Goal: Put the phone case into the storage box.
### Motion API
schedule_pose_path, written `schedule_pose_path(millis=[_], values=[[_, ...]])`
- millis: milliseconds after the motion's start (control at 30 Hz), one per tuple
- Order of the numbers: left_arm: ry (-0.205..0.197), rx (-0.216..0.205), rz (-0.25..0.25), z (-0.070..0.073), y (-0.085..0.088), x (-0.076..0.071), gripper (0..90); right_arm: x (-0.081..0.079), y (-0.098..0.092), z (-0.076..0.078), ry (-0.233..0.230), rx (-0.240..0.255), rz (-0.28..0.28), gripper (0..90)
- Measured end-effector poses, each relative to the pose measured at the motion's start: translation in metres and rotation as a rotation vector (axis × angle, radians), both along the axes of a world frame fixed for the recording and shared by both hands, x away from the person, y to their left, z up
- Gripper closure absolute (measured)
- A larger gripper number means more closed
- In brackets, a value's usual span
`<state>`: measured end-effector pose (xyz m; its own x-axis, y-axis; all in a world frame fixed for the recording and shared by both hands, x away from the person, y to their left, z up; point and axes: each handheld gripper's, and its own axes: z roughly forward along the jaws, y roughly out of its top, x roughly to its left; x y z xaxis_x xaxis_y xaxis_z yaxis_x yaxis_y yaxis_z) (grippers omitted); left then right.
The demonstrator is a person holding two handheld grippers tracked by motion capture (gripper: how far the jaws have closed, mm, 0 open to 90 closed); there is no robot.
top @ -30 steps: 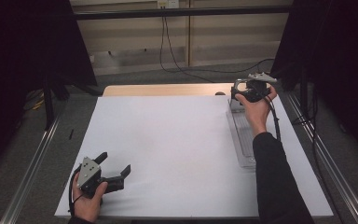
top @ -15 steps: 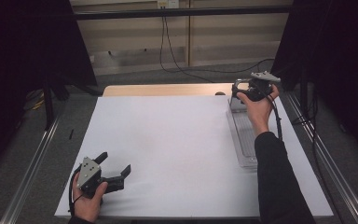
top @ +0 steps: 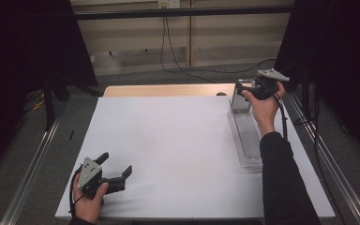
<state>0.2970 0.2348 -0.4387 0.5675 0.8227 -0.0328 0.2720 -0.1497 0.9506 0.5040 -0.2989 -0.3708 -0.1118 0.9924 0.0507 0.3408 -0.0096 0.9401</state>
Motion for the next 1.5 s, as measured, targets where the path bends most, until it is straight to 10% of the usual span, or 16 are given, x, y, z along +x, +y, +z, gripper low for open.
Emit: schedule_pose_path(millis=[1500], values=[[-0.018, -0.025, 0.025, 0.003, 0.001, -0.004, 1.8, -0.051, -0.018, -0.005, -0.011, -0.007, 0.094, 0.4]])
